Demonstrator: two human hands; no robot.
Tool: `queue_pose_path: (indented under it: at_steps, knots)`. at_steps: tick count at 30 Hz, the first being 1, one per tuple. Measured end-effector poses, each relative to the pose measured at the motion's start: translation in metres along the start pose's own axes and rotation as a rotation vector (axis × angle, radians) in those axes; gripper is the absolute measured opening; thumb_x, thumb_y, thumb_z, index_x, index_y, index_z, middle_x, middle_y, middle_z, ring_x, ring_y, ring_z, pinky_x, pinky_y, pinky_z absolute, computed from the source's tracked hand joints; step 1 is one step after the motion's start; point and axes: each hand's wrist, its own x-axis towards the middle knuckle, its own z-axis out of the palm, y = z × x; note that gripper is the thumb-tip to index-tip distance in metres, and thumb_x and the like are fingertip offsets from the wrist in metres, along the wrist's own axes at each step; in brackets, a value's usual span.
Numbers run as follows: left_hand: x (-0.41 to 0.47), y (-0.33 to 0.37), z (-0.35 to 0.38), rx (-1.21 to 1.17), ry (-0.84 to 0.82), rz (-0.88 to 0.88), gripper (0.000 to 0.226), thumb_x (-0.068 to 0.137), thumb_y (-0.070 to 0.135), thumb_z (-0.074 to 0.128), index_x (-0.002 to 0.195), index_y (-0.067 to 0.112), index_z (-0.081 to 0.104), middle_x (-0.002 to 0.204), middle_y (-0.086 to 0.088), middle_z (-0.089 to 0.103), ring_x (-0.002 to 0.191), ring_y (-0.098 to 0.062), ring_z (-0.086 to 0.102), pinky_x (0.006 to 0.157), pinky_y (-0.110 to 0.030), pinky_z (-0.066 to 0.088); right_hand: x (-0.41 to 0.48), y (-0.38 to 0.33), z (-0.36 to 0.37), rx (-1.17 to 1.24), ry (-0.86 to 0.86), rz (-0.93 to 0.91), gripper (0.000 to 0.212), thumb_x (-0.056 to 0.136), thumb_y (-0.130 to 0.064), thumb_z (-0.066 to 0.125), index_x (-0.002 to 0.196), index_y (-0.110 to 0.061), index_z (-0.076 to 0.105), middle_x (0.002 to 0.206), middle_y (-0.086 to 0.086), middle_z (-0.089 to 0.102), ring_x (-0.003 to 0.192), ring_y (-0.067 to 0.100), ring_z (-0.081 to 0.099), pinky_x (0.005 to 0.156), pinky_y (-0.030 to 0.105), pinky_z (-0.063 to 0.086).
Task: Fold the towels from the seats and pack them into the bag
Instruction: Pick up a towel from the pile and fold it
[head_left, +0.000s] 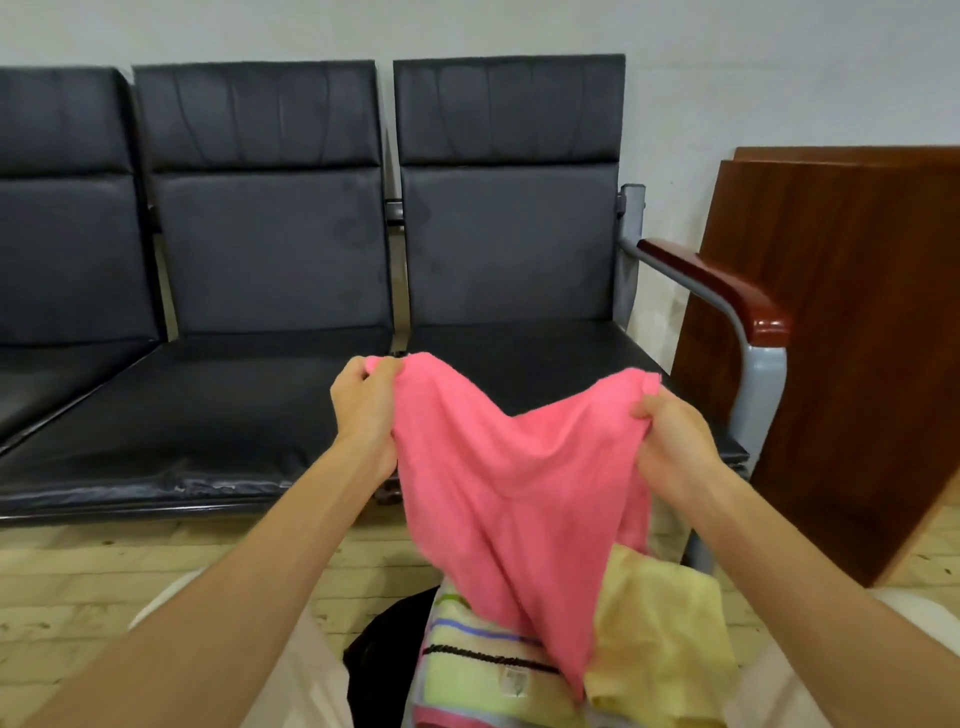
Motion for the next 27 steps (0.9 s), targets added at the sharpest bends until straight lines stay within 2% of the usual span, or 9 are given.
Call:
queue_pose_path:
  at_steps: [3, 7, 10, 12, 14, 16, 19, 22, 27]
  knots:
    - [0.004, 0.038, 0.014, -0.025, -0.030, 0.061, 0.008, 0.085, 0.011, 0.059, 0.089, 0.015, 0.054, 0.092, 0.002, 0.054, 0.079, -0.012, 0.049, 0.065, -0.027, 0.042, -0.007, -0.031, 0.018, 0.046, -0.072, -0.176, 0.070, 0.080, 0.006, 0.049, 0.145, -0.019, 0.042, 0.128, 0.006, 0.058, 0.109, 0.026, 0.060, 0.095, 0.042, 0.050]
    - [0.011, 0.094, 0.033, -0.052, -0.175, 0.068, 0.045, 0.086, 0.006, 0.059, 0.129, 0.018, 0.052, 0.121, 0.002, 0.054, 0.093, -0.011, 0.056, 0.071, -0.024, 0.046, -0.023, -0.078, 0.035, -0.221, -0.040, -0.401, 0.096, 0.075, 0.015, 0.057, 0.155, -0.026, 0.021, 0.139, -0.007, 0.044, 0.114, 0.016, 0.050, 0.082, 0.028, 0.051]
    - [0.007, 0.131, 0.041, -0.021, -0.231, 0.087, 0.028, 0.082, 0.008, 0.063, 0.109, 0.015, 0.070, 0.114, -0.004, 0.067, 0.094, -0.017, 0.060, 0.075, -0.027, 0.048, -0.029, -0.114, 0.041, -0.361, -0.036, -0.515, 0.082, 0.080, 0.017, 0.051, 0.151, -0.019, 0.031, 0.131, -0.010, 0.044, 0.109, 0.013, 0.051, 0.081, 0.024, 0.048]
    - [0.001, 0.152, 0.042, -0.014, -0.219, 0.122, 0.016, 0.081, 0.014, 0.070, 0.097, 0.013, 0.073, 0.102, -0.006, 0.071, 0.088, -0.017, 0.063, 0.072, -0.026, 0.050, -0.030, -0.138, 0.041, -0.457, 0.035, -0.587, 0.065, 0.082, 0.013, 0.049, 0.141, -0.012, 0.049, 0.115, -0.005, 0.052, 0.100, 0.015, 0.052, 0.081, 0.027, 0.046]
    - [0.000, 0.167, 0.040, 0.031, -0.204, 0.181, 0.018, 0.081, 0.017, 0.072, 0.098, 0.011, 0.073, 0.097, -0.003, 0.071, 0.086, -0.015, 0.063, 0.068, -0.024, 0.049, -0.033, -0.159, 0.039, -0.519, 0.142, -0.650, 0.042, 0.082, 0.008, 0.050, 0.119, -0.003, 0.066, 0.097, 0.009, 0.064, 0.087, 0.017, 0.051, 0.073, 0.029, 0.043]
    - [0.001, 0.176, 0.039, 0.125, -0.197, 0.253, 0.018, 0.085, 0.016, 0.067, 0.102, 0.011, 0.073, 0.101, -0.001, 0.070, 0.086, -0.013, 0.061, 0.067, -0.022, 0.046, -0.039, -0.176, 0.034, -0.549, 0.236, -0.666, 0.027, 0.087, 0.002, 0.050, 0.104, -0.001, 0.071, 0.100, 0.019, 0.068, 0.086, 0.021, 0.055, 0.071, 0.031, 0.042]
    - [0.002, 0.182, 0.034, 0.269, -0.173, 0.339, 0.023, 0.092, 0.009, 0.056, 0.110, 0.009, 0.070, 0.110, -0.003, 0.066, 0.093, -0.013, 0.058, 0.074, -0.024, 0.048, -0.045, -0.191, 0.023, -0.572, 0.311, -0.696, 0.025, 0.096, -0.007, 0.048, 0.104, -0.002, 0.071, 0.105, 0.019, 0.068, 0.101, 0.031, 0.061, 0.068, 0.026, 0.036]
    - [0.000, 0.184, 0.032, 0.309, -0.166, 0.318, 0.028, 0.092, 0.002, 0.054, 0.117, 0.005, 0.066, 0.116, -0.006, 0.063, 0.103, -0.018, 0.058, 0.087, -0.029, 0.049, -0.049, -0.196, 0.020, -0.545, 0.344, -0.680, 0.028, 0.100, -0.013, 0.047, 0.109, 0.001, 0.069, 0.114, 0.020, 0.066, 0.110, 0.034, 0.058, 0.080, 0.033, 0.042]
    - [0.001, 0.183, 0.031, 0.200, -0.175, 0.200, 0.033, 0.086, -0.014, 0.049, 0.112, -0.002, 0.065, 0.093, -0.009, 0.064, 0.076, -0.017, 0.058, 0.065, -0.025, 0.048, -0.048, -0.199, 0.024, -0.291, 0.340, -0.473, 0.034, 0.098, -0.011, 0.047, 0.128, 0.002, 0.055, 0.128, 0.018, 0.058, 0.113, 0.032, 0.056, 0.083, 0.031, 0.041]
